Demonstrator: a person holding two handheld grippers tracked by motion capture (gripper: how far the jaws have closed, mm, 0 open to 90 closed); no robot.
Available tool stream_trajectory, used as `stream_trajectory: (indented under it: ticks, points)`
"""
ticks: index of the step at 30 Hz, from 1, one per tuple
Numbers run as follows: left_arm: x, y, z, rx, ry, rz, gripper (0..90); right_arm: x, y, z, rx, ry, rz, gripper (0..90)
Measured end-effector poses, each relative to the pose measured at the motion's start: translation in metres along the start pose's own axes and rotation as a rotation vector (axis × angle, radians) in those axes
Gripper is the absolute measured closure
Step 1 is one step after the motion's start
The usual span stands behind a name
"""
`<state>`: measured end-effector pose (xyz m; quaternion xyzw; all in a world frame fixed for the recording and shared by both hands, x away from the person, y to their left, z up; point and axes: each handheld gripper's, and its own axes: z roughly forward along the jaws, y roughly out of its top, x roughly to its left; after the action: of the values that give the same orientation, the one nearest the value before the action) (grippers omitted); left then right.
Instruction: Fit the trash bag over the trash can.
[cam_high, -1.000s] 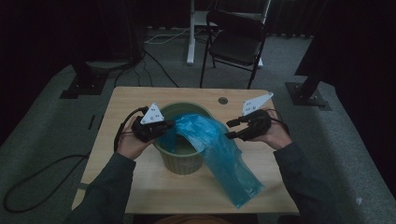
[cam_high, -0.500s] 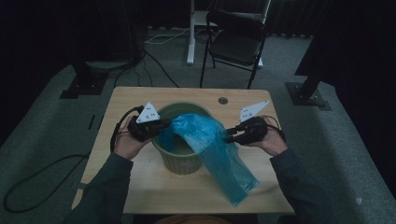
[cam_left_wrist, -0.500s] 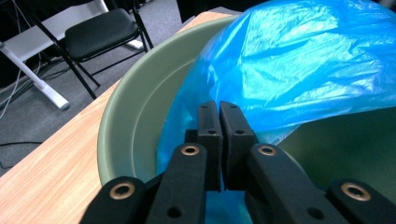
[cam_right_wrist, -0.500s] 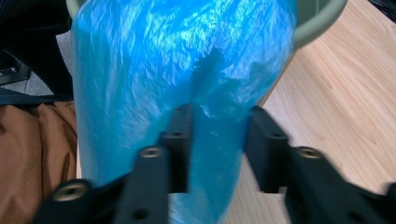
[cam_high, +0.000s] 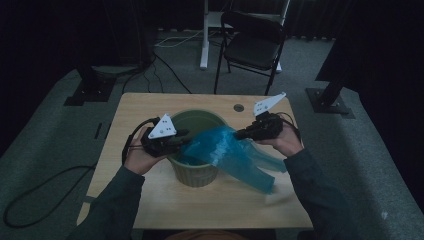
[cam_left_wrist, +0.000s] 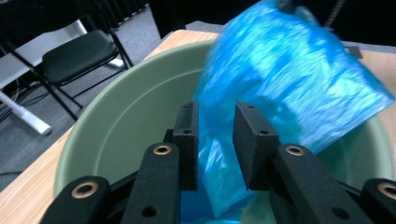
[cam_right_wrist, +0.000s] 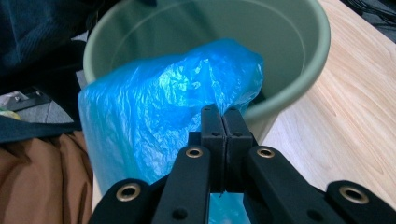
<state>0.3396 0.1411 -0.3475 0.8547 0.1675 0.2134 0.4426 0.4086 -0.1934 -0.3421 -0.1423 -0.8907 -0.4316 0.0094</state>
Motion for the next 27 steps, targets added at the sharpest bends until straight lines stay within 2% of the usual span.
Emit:
stream_trajectory:
  ticks: [6, 10, 17, 21, 24, 27]
  points:
    - [-0.009, 0.01, 0.006, -0.003, -0.033, 0.026, 67.0, 0.001, 0.013, 0.003, -0.01, 0.007, 0.004, 89.9]
    - [-0.013, 0.019, 0.012, -0.016, -0.056, 0.037, 63.6, 0.004, 0.024, 0.006, -0.007, 0.003, -0.019, 89.8]
    - [-0.017, 0.034, 0.021, -0.051, -0.096, 0.028, 59.3, 0.009, 0.035, 0.011, 0.008, -0.011, -0.042, 89.8]
    - [-0.017, 0.037, 0.031, -0.024, -0.092, 0.016, 57.0, 0.014, 0.042, 0.015, 0.016, -0.007, -0.065, 89.8]
    - [-0.017, 0.036, 0.035, -0.001, -0.063, 0.01, 67.2, 0.016, 0.044, 0.015, 0.014, 0.001, -0.078, 89.7]
    - [-0.018, 0.035, 0.036, 0.01, -0.052, 0.013, 79.2, 0.016, 0.044, 0.015, 0.02, -0.007, -0.078, 89.4]
